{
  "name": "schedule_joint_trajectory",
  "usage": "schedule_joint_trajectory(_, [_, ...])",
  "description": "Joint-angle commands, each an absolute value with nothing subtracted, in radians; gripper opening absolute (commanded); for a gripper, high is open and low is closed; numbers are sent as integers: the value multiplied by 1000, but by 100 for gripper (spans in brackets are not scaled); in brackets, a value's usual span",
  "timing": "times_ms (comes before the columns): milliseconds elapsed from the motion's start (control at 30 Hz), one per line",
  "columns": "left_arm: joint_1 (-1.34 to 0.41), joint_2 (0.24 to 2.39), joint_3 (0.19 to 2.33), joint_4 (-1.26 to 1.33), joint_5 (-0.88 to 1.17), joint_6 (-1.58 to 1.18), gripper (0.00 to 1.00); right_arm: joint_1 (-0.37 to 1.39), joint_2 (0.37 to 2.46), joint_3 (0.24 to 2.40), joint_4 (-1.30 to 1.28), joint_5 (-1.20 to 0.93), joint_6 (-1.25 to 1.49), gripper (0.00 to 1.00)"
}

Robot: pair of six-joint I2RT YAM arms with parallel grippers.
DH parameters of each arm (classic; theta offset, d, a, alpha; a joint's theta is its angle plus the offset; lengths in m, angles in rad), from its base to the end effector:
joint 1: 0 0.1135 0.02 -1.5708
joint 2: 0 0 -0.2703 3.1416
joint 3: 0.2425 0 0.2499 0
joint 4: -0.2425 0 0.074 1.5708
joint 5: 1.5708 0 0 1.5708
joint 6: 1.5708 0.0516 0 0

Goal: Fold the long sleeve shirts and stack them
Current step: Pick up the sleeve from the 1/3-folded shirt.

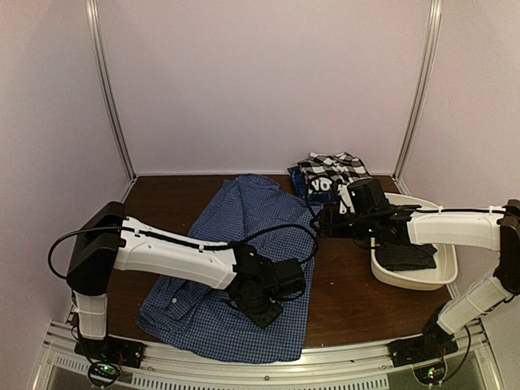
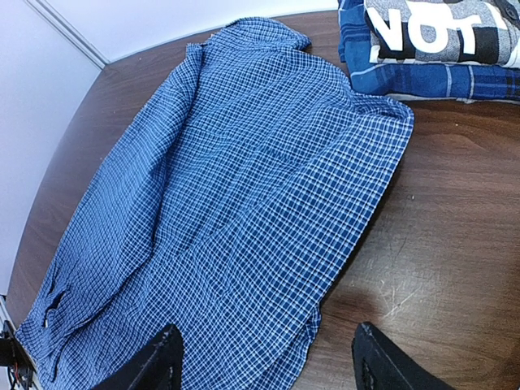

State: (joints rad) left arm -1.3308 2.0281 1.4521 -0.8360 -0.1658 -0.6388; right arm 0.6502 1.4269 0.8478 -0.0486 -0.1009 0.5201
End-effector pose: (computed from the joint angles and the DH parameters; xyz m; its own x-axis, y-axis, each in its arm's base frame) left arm 0.1022 -0.3819 0.1509 -0.7559 0.6151 -0.2241 0.6242 0.7804 0.0365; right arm 0.2504 0.1970 0.2249 -0.7372 0.0605 -0.6730 -0.3466 0.8211 0.4536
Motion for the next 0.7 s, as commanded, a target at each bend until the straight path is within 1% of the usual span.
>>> schedule_joint_trajectory(0, [-1336, 2042, 1488, -846, -188, -630, 11, 654, 1427, 844, -25, -69, 521, 72])
schedule_joint_trajectory(33, [-1336, 2040, 1490, -845, -184, -625, 8, 654, 1428, 846, -27, -68, 520, 72])
schedule_joint_trajectory(67, [-1336, 2039, 1491, -844, -175, -620, 8, 655, 1428, 848, -29, -68, 518, 72])
schedule_joint_trajectory(233, [-1336, 2039, 1491, -840, -147, -602, 18, 654, 1428, 841, -29, -65, 517, 72])
schedule_joint_trajectory(367, [-1336, 2042, 1481, -827, -110, -594, 19, 655, 1425, 828, -25, -59, 520, 72])
schedule_joint_trajectory(533, [-1336, 2044, 1477, -827, -93, -591, 24, 653, 1429, 817, -19, -57, 522, 73])
schedule_joint_trajectory(667, [-1336, 2046, 1469, -822, -75, -588, 25, 653, 1430, 805, -14, -56, 523, 73])
